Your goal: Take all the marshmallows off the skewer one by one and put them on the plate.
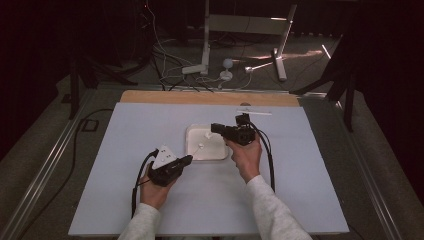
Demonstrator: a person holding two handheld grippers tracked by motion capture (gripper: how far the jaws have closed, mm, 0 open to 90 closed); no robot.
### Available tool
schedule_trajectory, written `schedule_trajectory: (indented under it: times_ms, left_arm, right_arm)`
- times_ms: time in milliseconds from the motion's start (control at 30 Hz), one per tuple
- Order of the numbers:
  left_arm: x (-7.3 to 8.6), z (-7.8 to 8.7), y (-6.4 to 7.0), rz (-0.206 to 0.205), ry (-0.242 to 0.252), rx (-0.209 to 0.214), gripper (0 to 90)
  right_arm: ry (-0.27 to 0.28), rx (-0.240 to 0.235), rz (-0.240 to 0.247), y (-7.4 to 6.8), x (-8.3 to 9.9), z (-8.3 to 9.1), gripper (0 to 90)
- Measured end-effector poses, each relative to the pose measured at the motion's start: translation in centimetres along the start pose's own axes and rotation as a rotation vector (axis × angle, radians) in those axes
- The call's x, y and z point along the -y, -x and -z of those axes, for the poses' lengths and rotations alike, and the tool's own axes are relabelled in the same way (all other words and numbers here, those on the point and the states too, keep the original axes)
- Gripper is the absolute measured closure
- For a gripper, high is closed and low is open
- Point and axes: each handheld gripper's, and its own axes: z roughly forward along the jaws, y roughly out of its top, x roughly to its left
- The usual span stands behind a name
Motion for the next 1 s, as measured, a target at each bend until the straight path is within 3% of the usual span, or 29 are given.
schedule_trajectory:
  times_ms: [33, 67, 100, 133, 167, 200, 267, 333, 367, 500, 767, 800, 833, 900, 1000]
  left_arm:
    - [0.3, 0.0, 0.1, -0.034, -0.055, -0.028, 90.0]
    - [0.8, 0.2, -0.1, -0.034, -0.081, -0.043, 90.0]
    - [0.8, 0.2, -0.1, -0.034, -0.081, -0.043, 90.0]
    - [1.2, 0.4, -0.5, -0.005, -0.087, -0.042, 90.0]
    - [1.3, 0.7, -1.1, 0.037, -0.073, -0.044, 90.0]
    - [1.0, 0.9, -1.6, 0.076, -0.029, -0.031, 90.0]
    - [0.8, 0.9, -1.5, 0.079, -0.018, -0.032, 90.0]
    - [0.5, 0.7, -1.2, 0.059, -0.025, -0.037, 90.0]
    - [0.6, 0.5, -1.0, 0.055, -0.031, -0.036, 90.0]
    - [0.6, 0.1, -0.8, 0.041, -0.048, -0.032, 90.0]
    - [0.8, -0.4, -1.0, 0.042, -0.067, -0.037, 90.0]
    - [0.8, -0.5, -1.0, 0.046, -0.069, -0.04, 90.0]
    - [0.8, -0.5, -1.0, 0.046, -0.069, -0.041, 90.0]
    - [0.8, -0.5, -1.0, 0.049, -0.066, -0.041, 90.0]
    - [0.8, -0.5, -1.0, 0.05, -0.066, -0.044, 90.0]
  right_arm:
    - [0.043, 0.089, 0.008, 0.2, -0.1, 0.4, 83.2]
    - [0.088, 0.141, 0.012, 0.6, -0.5, 1.0, 83.3]
    - [0.115, 0.11, -0.061, 1.8, -1.2, 2.0, 83.1]
    - [0.115, 0.11, -0.061, 1.8, -1.2, 2.0, 83.1]
    - [0.103, 0.063, -0.111, 3.1, -1.8, 2.7, 82.6]
    - [0.073, 0.062, -0.063, 3.5, -2.4, 3.9, 81.5]
    - [0.055, 0.057, -0.043, 3.4, -2.3, 3.9, 80.9]
    - [0.009, 0.051, 0.017, 3.0, -1.9, 3.3, 79.3]
    - [-0.023, 0.028, 0.016, 2.9, -1.5, 2.2, 78.3]
    - [-0.062, 0.031, 0.004, 2.9, -0.6, 0.3, 76.3]
    - [-0.081, 0.029, -0.022, 2.9, -0.1, -1.2, 65.5]
    - [-0.082, 0.036, -0.028, 3.0, 0.0, -1.3, 59.5]
    - [-0.082, 0.036, -0.028, 3.0, 0.0, -1.3, 59.5]
    - [-0.065, 0.031, -0.019, 2.9, 0.1, -1.2, 47.0]
    - [-0.081, 0.017, 0.003, 2.6, 0.2, -1.1, 40.4]
